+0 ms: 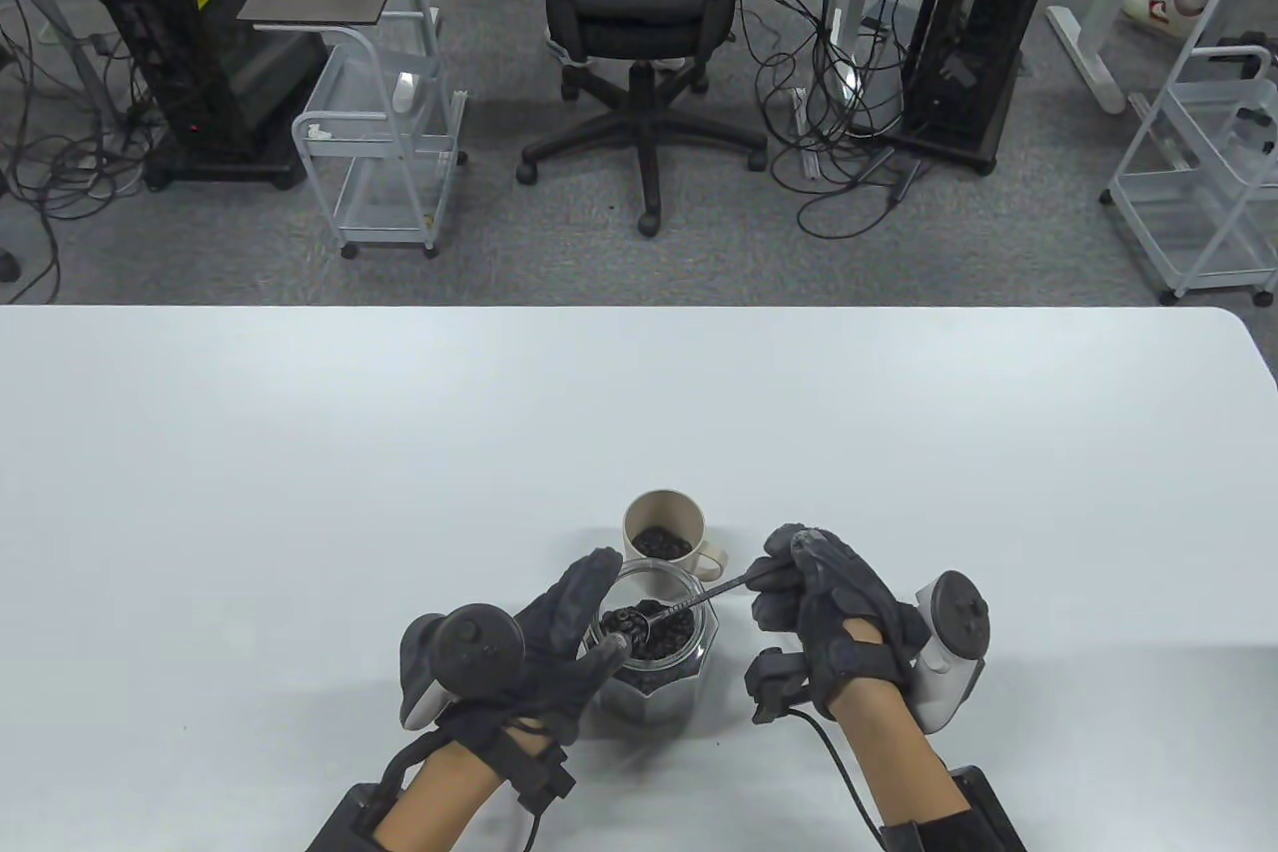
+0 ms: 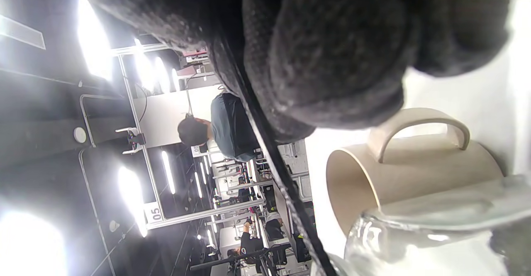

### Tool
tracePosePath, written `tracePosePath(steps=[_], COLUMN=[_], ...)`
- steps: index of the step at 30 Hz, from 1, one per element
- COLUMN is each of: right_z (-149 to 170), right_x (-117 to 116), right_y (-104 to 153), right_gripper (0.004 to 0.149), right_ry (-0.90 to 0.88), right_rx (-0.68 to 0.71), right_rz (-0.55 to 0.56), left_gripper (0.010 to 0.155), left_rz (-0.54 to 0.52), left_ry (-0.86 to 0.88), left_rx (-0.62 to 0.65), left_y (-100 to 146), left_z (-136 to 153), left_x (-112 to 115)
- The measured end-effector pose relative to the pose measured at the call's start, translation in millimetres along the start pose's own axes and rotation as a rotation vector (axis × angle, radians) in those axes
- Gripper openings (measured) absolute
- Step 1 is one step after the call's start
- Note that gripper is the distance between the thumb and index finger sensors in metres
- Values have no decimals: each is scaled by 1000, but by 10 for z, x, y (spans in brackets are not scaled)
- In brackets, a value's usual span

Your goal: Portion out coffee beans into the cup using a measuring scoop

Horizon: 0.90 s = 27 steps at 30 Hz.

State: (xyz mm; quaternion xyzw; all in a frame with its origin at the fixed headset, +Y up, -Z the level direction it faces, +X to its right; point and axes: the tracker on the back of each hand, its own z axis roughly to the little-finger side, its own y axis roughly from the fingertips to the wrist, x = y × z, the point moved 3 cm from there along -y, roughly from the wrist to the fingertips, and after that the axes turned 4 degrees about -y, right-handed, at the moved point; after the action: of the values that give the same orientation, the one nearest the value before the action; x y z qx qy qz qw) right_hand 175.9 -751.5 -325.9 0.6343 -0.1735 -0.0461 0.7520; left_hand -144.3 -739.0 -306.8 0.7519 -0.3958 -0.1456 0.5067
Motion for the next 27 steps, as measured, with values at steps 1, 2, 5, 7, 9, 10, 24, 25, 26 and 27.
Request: tracePosePath(steps=[1, 2, 5, 7, 9, 10, 24, 25, 26, 27], right_z=[6, 10, 37, 47, 47, 45, -34, -43, -53, -65], right_x=[18, 28, 74, 101, 138, 152, 265, 272, 280, 286], right_y=[-6, -11, -34, -49, -61, -64, -49, -42, -32, -21], right_gripper=[39, 39, 39, 39, 39, 39, 39, 39, 39, 40], right_ry=[-9, -16, -54, -75, -90, -96, -236, -247, -262, -275], right_rx=[-7, -11, -37, -49, -52, -54, -53, -49, -43, -40], right_rz=[8, 11, 19, 21, 32, 38, 66, 74, 85, 95], left_gripper=[85, 85, 85, 85, 85, 85, 85, 85, 85, 85], left_rz=[1, 2, 0, 0, -1, 0, -1, 0, -1, -1], left_ry=[-2, -3, 1, 0, -1, -1, 2, 1, 0, 0], left_rx=[0, -1, 0, 1, 1, 1, 0, -1, -1, -1], left_y=[0, 0, -1, -3, -2, -2, -1, 0, 0, 1], left_z=[-1, -1, 2, -1, -1, -1, -3, -4, -4, -3], left_x=[-1, -1, 0, -1, -3, -2, -4, -4, -4, -4])
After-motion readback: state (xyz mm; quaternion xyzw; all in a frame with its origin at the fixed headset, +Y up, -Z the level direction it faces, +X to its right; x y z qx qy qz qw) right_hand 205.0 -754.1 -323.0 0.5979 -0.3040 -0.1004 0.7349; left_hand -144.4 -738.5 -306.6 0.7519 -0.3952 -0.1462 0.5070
